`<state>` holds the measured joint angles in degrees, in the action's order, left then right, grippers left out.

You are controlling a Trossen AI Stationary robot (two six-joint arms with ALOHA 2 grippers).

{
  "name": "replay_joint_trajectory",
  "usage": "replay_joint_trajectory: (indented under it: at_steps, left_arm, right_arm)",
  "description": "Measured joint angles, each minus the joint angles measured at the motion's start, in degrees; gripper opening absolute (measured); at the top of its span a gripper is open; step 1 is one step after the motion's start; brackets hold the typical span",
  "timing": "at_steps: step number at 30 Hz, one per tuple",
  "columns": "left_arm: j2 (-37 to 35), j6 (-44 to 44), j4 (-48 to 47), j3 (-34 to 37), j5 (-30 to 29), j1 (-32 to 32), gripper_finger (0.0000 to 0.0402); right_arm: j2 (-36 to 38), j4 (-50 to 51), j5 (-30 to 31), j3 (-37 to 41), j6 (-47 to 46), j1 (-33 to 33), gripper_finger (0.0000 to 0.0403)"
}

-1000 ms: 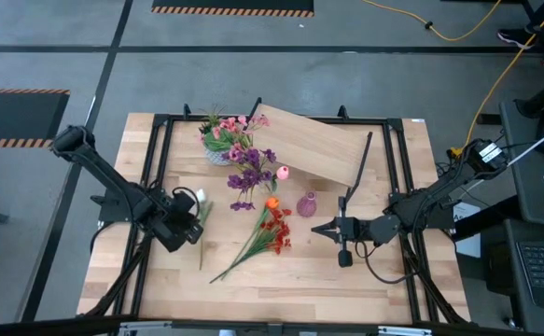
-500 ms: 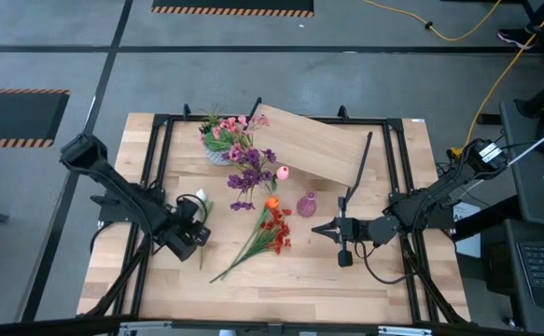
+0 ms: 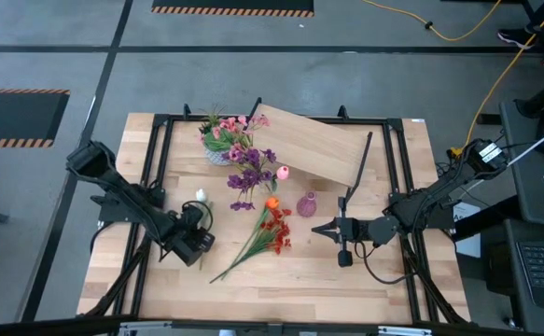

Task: Pick and place flowers into a vace then onto a shelf
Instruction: Put the white tulip into the purple vase

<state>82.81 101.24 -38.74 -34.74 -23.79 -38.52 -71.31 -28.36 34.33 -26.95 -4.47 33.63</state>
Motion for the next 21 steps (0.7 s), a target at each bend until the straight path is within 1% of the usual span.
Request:
replay_joint_trajectory:
  at_steps: [4, 7, 10, 15, 17, 21]
  left_arm:
    - [1.1, -3.1, 0.8, -0.1, 1.0, 0.0, 0.0159]
    - [1.5, -3.8, 0.9, -0.1, 1.1, 0.0, 0.0135]
    - [1.5, -3.9, 0.9, -0.1, 1.4, 0.0, 0.0096]
    - [1.6, -4.7, 1.3, -0.1, 2.8, 0.1, 0.0016]
    - [1.2, -4.6, 1.4, -0.1, 3.2, 0.1, 0.0009]
    - [-0.2, -7.1, 1.6, 0.0, 4.2, 0.1, 0.0006]
  right_arm:
    - [0.0, 0.1, 0.0, 0.0, 0.0, 0.0, 0.0000]
    - [0.0, 0.2, 0.0, 0.0, 0.0, 0.0, 0.0000]
    - [0.0, 0.2, 0.0, 0.0, 0.0, 0.0, 0.0000]
    - [0.0, 0.2, 0.0, 0.0, 0.0, 0.0, 0.0000]
    - [0.0, 0.2, 0.0, 0.0, 0.0, 0.0, 0.0000]
    - [0.0, 0.2, 0.0, 0.0, 0.0, 0.0, 0.0000]
